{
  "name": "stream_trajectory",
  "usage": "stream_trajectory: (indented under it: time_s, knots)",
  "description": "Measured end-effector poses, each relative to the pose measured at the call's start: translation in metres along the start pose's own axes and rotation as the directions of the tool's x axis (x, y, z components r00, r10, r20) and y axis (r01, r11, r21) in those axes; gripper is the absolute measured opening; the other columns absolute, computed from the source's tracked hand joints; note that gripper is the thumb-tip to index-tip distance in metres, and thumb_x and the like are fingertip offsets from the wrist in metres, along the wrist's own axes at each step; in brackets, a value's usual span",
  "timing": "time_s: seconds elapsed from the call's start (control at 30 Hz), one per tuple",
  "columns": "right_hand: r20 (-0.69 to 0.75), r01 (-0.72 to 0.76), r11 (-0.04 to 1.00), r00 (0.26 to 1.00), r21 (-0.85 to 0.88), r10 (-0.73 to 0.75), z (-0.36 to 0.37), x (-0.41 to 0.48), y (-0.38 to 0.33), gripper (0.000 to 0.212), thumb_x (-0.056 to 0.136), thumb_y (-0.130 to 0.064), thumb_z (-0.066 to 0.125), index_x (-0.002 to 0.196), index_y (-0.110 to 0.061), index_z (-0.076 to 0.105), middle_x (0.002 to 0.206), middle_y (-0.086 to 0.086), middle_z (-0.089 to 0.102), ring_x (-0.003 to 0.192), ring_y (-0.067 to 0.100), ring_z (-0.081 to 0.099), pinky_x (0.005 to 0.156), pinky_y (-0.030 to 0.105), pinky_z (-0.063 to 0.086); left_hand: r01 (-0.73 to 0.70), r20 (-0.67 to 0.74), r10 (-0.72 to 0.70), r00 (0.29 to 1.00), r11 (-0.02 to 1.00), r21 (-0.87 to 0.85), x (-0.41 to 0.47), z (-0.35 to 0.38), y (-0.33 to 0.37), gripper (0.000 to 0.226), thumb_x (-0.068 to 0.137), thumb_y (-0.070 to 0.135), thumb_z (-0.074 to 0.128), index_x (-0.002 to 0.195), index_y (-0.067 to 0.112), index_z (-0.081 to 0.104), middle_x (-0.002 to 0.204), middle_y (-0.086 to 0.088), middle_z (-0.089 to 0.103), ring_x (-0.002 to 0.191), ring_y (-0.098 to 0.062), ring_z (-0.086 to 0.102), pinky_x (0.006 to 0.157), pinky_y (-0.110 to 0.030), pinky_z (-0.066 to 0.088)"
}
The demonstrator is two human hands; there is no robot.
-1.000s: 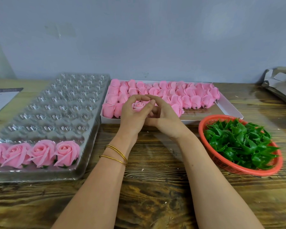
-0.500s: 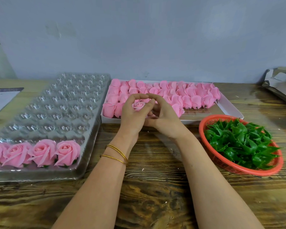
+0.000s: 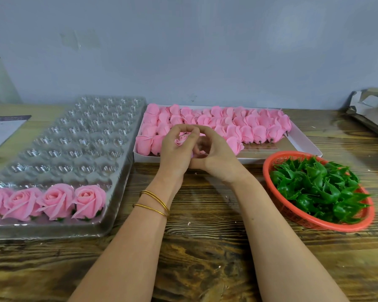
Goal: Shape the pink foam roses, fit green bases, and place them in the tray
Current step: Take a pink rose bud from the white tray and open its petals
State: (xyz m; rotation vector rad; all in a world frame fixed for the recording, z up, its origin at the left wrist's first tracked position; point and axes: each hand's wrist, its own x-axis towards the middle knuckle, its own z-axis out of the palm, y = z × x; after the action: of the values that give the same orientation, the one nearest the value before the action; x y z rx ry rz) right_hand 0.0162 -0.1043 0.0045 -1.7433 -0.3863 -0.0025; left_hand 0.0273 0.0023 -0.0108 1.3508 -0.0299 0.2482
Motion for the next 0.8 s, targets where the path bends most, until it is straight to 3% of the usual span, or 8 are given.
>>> stream_trajectory:
  time_s: [0.13, 0.2, 0.3, 0.4, 0.5, 0.57, 0.7, 0.8]
  knots:
    - [-0.017, 0.012, 1.000, 1.000, -0.021, -0.013, 0.0011, 0.0001, 0.0001, 0.072, 0.072, 0.006, 0.078, 0.135, -0.011, 0.047, 0.071, -0.007, 0.051, 0.068, 0.005, 0.051, 0.067, 0.015, 0.045, 0.012, -0.007, -0.012, 1.000, 1.000, 0.019, 0.0002, 0.0004, -0.0004, 0.001, 0.082, 0.041, 0.068, 0.082, 0.040, 0.068, 0.102, -0.007, 0.073, 0.104, -0.022, 0.068, 0.089, -0.054, 0.056]
    - [-0.011, 0.008, 1.000, 1.000, -0.007, -0.008, 0.0009, -0.0006, -0.0010, 0.069, 0.074, 0.007, 0.076, 0.134, -0.012, 0.047, 0.074, -0.002, 0.052, 0.070, 0.009, 0.051, 0.069, 0.019, 0.047, 0.001, -0.003, -0.001, 1.000, 1.000, 0.018, 0.0000, -0.0004, -0.0014, 0.007, 0.082, 0.040, 0.070, 0.086, 0.035, 0.068, 0.090, -0.001, 0.074, 0.090, -0.013, 0.071, 0.080, -0.044, 0.059]
    - [0.001, -0.001, 0.999, 1.000, 0.035, 0.001, 0.0013, -0.0024, -0.0036, 0.065, 0.075, 0.013, 0.072, 0.130, -0.013, 0.047, 0.093, 0.002, 0.060, 0.084, 0.012, 0.058, 0.077, 0.021, 0.051, -0.043, 0.044, 0.044, 0.998, 0.999, -0.012, 0.0002, -0.0026, -0.0033, 0.013, 0.083, 0.020, 0.076, 0.092, 0.018, 0.068, 0.079, -0.006, 0.070, 0.066, -0.015, 0.067, 0.060, -0.029, 0.056]
    - [0.023, -0.009, 0.997, 1.000, 0.077, 0.008, 0.0009, -0.0036, -0.0051, 0.063, 0.077, 0.016, 0.068, 0.128, -0.015, 0.048, 0.106, 0.001, 0.063, 0.097, 0.009, 0.062, 0.081, 0.017, 0.052, -0.053, 0.066, 0.053, 0.996, 0.999, -0.007, 0.0008, -0.0047, -0.0033, 0.014, 0.083, 0.009, 0.076, 0.094, 0.013, 0.068, 0.078, -0.007, 0.069, 0.063, -0.014, 0.063, 0.058, -0.025, 0.054]
    - [0.038, -0.014, 0.998, 0.999, 0.068, 0.011, 0.0007, -0.0025, -0.0045, 0.064, 0.078, 0.016, 0.066, 0.133, -0.010, 0.047, 0.115, 0.015, 0.062, 0.102, 0.023, 0.062, 0.084, 0.025, 0.054, -0.058, 0.061, 0.056, 0.997, 0.998, 0.024, 0.0007, -0.0045, -0.0038, 0.011, 0.085, 0.011, 0.074, 0.095, 0.012, 0.068, 0.075, -0.006, 0.067, 0.061, -0.013, 0.063, 0.057, -0.022, 0.052]
    - [0.046, -0.019, 0.998, 0.999, 0.059, 0.016, 0.0012, -0.0021, -0.0042, 0.065, 0.078, 0.015, 0.066, 0.136, -0.009, 0.047, 0.104, 0.019, 0.062, 0.088, 0.026, 0.058, 0.077, 0.026, 0.052, -0.052, 0.045, 0.050, 0.998, 0.998, 0.042, 0.0006, -0.0039, -0.0043, 0.008, 0.087, 0.013, 0.071, 0.094, 0.013, 0.068, 0.074, -0.007, 0.067, 0.059, -0.012, 0.061, 0.056, -0.022, 0.051]
    - [0.033, -0.022, 0.999, 0.999, 0.042, 0.020, 0.0009, -0.0013, -0.0021, 0.070, 0.073, 0.015, 0.070, 0.134, -0.012, 0.048, 0.085, 0.008, 0.054, 0.072, 0.011, 0.047, 0.065, 0.016, 0.044, -0.043, 0.027, 0.042, 0.999, 0.998, 0.039, 0.0015, -0.0027, -0.0042, 0.004, 0.091, 0.018, 0.068, 0.090, 0.022, 0.067, 0.077, -0.011, 0.071, 0.060, -0.017, 0.064, 0.059, -0.027, 0.055]
    - [0.011, -0.006, 1.000, 1.000, -0.004, 0.006, 0.0011, -0.0013, -0.0020, 0.071, 0.072, 0.009, 0.075, 0.133, -0.014, 0.050, 0.079, -0.002, 0.051, 0.071, 0.008, 0.048, 0.067, 0.016, 0.044, -0.031, 0.020, 0.030, 0.999, 0.998, 0.045, 0.0015, -0.0021, -0.0039, 0.005, 0.093, 0.022, 0.066, 0.091, 0.027, 0.067, 0.085, -0.019, 0.072, 0.074, -0.031, 0.071, 0.070, -0.037, 0.060]
